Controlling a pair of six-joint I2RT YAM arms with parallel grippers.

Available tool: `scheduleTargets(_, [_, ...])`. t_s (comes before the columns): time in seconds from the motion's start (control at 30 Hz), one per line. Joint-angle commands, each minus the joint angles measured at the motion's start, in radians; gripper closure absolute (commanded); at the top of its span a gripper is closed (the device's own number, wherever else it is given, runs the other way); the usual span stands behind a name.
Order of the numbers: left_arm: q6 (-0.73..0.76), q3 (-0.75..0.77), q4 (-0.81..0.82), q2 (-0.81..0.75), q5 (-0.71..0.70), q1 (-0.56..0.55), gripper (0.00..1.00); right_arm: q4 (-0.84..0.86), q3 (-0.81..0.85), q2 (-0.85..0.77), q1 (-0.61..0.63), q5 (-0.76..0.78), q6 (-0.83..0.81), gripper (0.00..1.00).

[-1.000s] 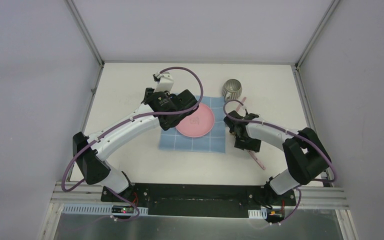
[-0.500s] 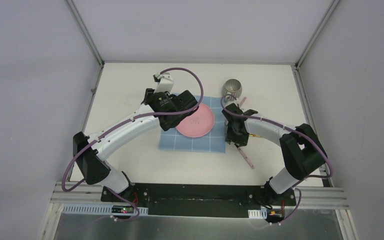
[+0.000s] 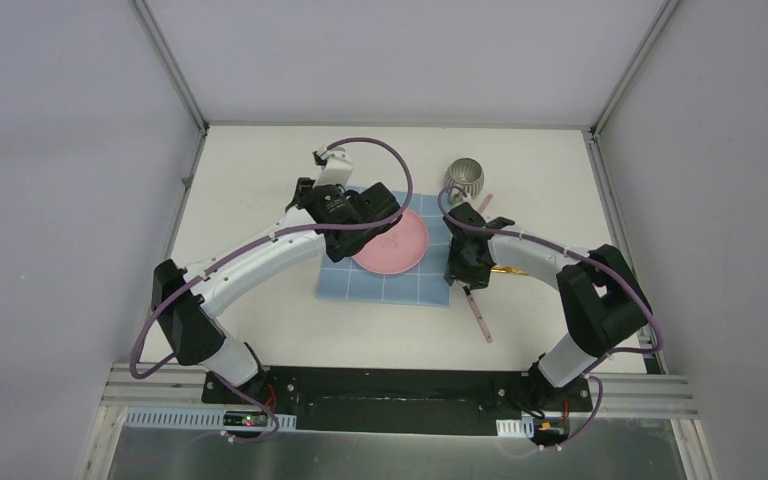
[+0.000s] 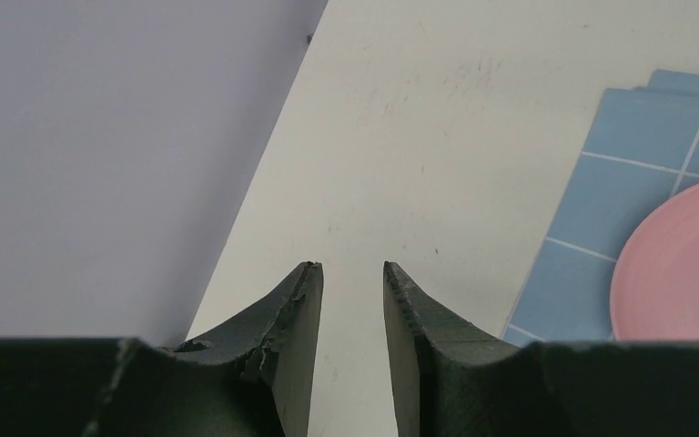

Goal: Set the dinner table for one person
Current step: Pick up the fork at the center of the board.

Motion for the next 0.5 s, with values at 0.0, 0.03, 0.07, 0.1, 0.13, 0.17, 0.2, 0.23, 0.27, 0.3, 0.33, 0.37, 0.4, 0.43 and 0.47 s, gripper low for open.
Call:
scheduleTargets(0.0, [0.003,0.022,0.009,0.012,-0.005,-0.021,0.68,0.219,-0.13,0.16,0.015,-0.196,0.052,0.51])
scheduleTargets(0.03, [0.002,0.024,0.007,0.013,-0.005,-0.024,0.68,0.217,-0.137,0.155,0.015,-0.196,0.051,0.52])
scheduleTargets(0.07, [0.0,0.024,0.007,0.013,-0.003,-0.029,0.68,0.214,-0.144,0.15,0.015,-0.197,0.051,0.55])
scheduleTargets(0.1, [-0.002,0.024,0.007,0.013,-0.003,-0.033,0.68,0.214,-0.154,0.143,0.016,-0.202,0.052,0.58])
scheduleTargets(0.13, [-0.004,0.023,0.007,0.012,-0.003,-0.036,0.68,0.218,-0.163,0.135,0.017,-0.209,0.054,0.6])
scheduleTargets(0.17, [-0.007,0.02,0.006,0.011,-0.003,-0.04,0.68,0.221,-0.175,0.127,0.021,-0.213,0.058,0.63])
scheduleTargets(0.2, [-0.009,0.019,0.007,0.01,-0.002,-0.042,0.68,0.225,-0.189,0.118,0.025,-0.215,0.065,0.64])
scheduleTargets(0.23, [-0.012,0.017,0.007,0.009,-0.001,-0.045,0.68,0.231,-0.203,0.11,0.031,-0.218,0.071,0.65])
scheduleTargets(0.27, [-0.012,0.018,0.007,0.008,0.0,-0.047,0.69,0.236,-0.217,0.101,0.037,-0.218,0.081,0.66])
scheduleTargets(0.3, [-0.012,0.018,0.007,0.007,0.0,-0.047,0.69,0.243,-0.231,0.093,0.043,-0.218,0.089,0.66])
scheduleTargets(0.33, [-0.012,0.02,0.006,0.007,0.0,-0.048,0.68,0.253,-0.246,0.086,0.049,-0.22,0.1,0.67])
scheduleTargets(0.37, [-0.012,0.022,0.007,0.007,0.001,-0.049,0.69,0.26,-0.258,0.082,0.056,-0.22,0.109,0.67])
scheduleTargets(0.4, [-0.012,0.024,0.007,0.008,0.003,-0.052,0.69,0.268,-0.269,0.079,0.065,-0.219,0.116,0.68])
scheduleTargets(0.43, [-0.011,0.026,0.007,0.009,0.003,-0.054,0.69,0.274,-0.276,0.077,0.074,-0.219,0.124,0.68])
scheduleTargets(0.47, [-0.01,0.029,0.007,0.011,0.003,-0.056,0.69,0.277,-0.283,0.077,0.083,-0.219,0.124,0.68])
